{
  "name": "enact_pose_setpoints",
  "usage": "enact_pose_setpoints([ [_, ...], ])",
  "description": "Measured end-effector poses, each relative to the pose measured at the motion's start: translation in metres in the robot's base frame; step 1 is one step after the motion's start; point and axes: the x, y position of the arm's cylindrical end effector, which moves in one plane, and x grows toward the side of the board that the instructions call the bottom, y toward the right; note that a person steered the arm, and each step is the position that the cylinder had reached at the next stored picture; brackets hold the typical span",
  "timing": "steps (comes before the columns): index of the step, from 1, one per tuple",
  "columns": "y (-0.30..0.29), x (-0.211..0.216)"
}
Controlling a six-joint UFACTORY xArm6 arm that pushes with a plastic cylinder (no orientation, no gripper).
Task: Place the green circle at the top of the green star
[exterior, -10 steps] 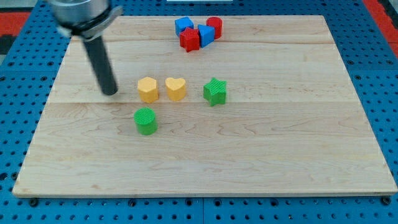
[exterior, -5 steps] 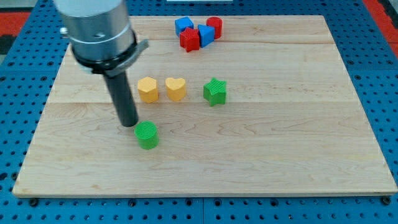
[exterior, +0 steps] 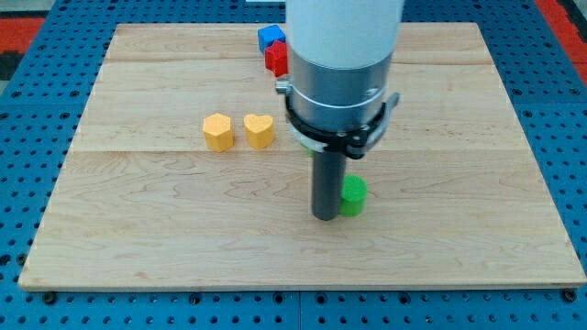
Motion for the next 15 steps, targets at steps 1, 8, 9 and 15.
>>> enact_pose_setpoints([
  [1,0.047,-0.005],
  [8,0.089,-0.055],
  [9,0.084,-0.056],
  [15,0.014,-0.211],
])
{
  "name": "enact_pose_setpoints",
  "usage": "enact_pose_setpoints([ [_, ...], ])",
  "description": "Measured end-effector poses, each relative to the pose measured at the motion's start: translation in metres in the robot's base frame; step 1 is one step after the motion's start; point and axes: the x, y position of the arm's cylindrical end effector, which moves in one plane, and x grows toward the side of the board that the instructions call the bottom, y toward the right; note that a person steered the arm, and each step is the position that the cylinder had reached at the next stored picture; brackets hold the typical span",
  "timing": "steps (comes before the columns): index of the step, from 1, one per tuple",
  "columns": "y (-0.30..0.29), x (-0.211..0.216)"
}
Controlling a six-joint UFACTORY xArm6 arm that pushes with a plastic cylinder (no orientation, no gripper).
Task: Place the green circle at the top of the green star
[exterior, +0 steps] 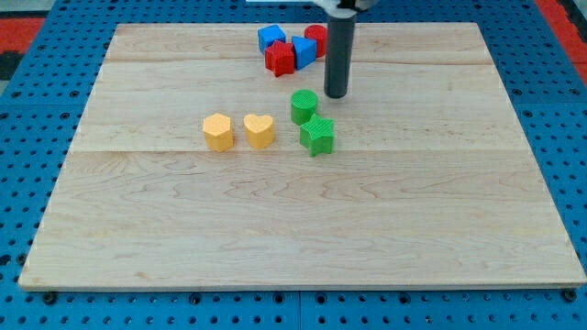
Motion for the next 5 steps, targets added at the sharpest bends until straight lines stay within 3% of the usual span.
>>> enact_pose_setpoints([
  [1,-0.072,-0.012],
  [2,-0.113,0.015],
  [5,-0.075,0.058],
])
